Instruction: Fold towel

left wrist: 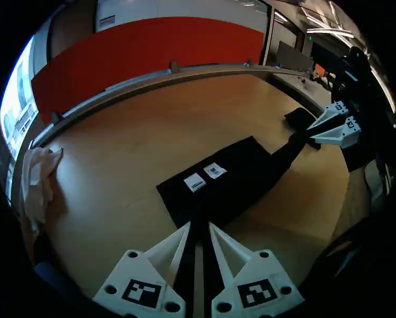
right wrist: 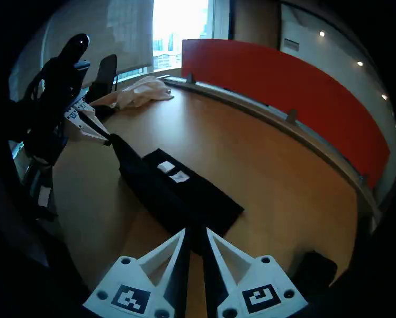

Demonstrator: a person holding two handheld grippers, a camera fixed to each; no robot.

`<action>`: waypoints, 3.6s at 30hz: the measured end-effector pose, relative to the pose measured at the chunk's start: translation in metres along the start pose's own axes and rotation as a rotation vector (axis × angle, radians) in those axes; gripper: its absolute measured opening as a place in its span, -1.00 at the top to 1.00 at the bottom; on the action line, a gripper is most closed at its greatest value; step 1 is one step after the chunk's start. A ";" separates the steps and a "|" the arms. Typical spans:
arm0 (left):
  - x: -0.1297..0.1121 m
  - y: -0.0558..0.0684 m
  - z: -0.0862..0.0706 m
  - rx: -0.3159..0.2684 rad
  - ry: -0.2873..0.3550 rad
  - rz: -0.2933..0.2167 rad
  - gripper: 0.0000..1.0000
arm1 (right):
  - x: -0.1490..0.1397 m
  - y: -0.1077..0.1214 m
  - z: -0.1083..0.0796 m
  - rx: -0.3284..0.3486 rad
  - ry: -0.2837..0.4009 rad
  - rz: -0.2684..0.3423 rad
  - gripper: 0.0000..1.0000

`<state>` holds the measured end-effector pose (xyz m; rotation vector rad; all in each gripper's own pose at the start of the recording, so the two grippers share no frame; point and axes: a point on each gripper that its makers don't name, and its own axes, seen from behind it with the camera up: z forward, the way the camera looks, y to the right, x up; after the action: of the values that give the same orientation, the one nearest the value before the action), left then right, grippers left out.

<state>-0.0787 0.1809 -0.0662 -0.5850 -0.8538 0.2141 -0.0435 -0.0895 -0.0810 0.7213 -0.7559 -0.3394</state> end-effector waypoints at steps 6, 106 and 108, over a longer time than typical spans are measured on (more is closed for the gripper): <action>0.006 -0.008 0.016 0.011 -0.005 0.003 0.83 | 0.000 0.015 0.018 -0.014 -0.010 0.012 0.74; -0.024 -0.062 0.048 0.197 0.008 -0.093 -0.92 | -0.036 0.052 0.051 -0.242 -0.046 0.141 -1.00; -0.027 -0.060 0.045 0.197 0.010 -0.105 -0.92 | -0.037 0.050 0.048 -0.244 -0.045 0.141 -1.00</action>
<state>-0.1331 0.1383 -0.0268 -0.3562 -0.8402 0.1966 -0.1024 -0.0570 -0.0403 0.4291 -0.7879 -0.3138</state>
